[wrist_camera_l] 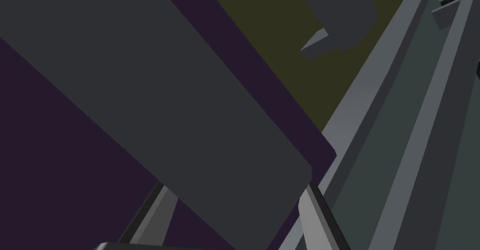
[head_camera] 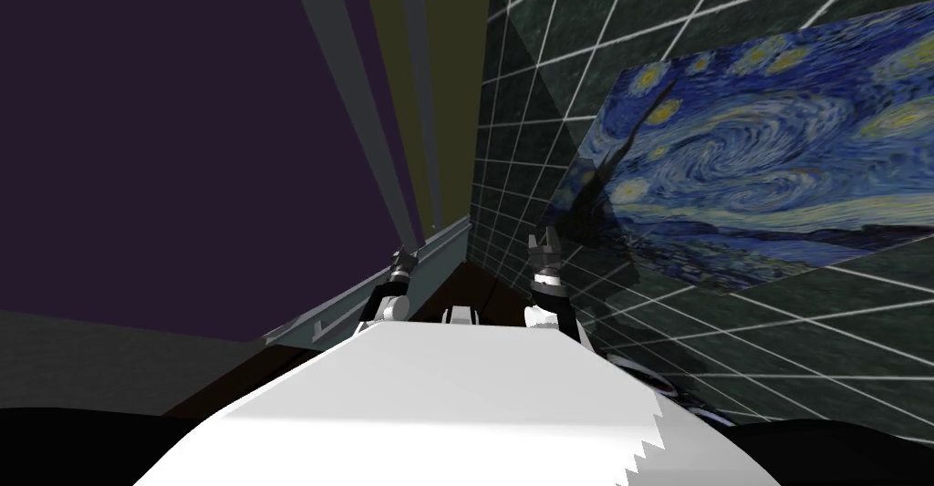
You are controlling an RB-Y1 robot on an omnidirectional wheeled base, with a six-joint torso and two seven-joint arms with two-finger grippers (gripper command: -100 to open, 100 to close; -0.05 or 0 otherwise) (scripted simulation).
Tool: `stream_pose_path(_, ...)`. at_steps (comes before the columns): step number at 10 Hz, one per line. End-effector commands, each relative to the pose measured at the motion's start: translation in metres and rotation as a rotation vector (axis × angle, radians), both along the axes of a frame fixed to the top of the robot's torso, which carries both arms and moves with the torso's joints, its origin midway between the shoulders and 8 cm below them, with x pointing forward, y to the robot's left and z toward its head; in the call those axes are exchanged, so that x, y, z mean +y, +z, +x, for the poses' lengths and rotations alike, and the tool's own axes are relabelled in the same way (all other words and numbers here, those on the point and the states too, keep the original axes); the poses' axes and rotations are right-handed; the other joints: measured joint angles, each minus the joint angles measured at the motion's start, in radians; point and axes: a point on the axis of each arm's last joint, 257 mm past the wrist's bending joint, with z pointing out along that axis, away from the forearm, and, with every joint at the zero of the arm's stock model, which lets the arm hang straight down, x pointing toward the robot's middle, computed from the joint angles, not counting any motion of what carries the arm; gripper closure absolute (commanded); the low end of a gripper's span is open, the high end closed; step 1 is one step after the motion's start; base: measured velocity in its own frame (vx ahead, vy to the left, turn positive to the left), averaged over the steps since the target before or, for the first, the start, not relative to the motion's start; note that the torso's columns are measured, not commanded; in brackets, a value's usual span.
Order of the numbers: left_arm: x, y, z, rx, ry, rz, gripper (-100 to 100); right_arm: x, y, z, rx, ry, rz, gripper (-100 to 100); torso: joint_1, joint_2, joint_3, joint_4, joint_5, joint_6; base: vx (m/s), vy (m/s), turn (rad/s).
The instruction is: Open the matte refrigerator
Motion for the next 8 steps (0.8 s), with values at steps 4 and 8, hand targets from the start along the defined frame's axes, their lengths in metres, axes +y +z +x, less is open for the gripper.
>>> stream_pose_path(4,-0.055,-0.003,0.012,0.021,-0.144,-0.004,100,0.000,0.000,0.000,0.000,0.000,0.000,0,-0.001,-0.003,-0.002,0.001,-0.002,-0.005,-0.222,0.079,-0.169)
stream_pose_path(8,-0.072,-0.001,0.015,0.021,-0.191,0.001,100,0.000,0.000,0.000,0.000,0.000,0.000,0,-0.002,-0.003,-0.002,0.000,-0.001,-0.002,-0.182,0.064,-0.127)
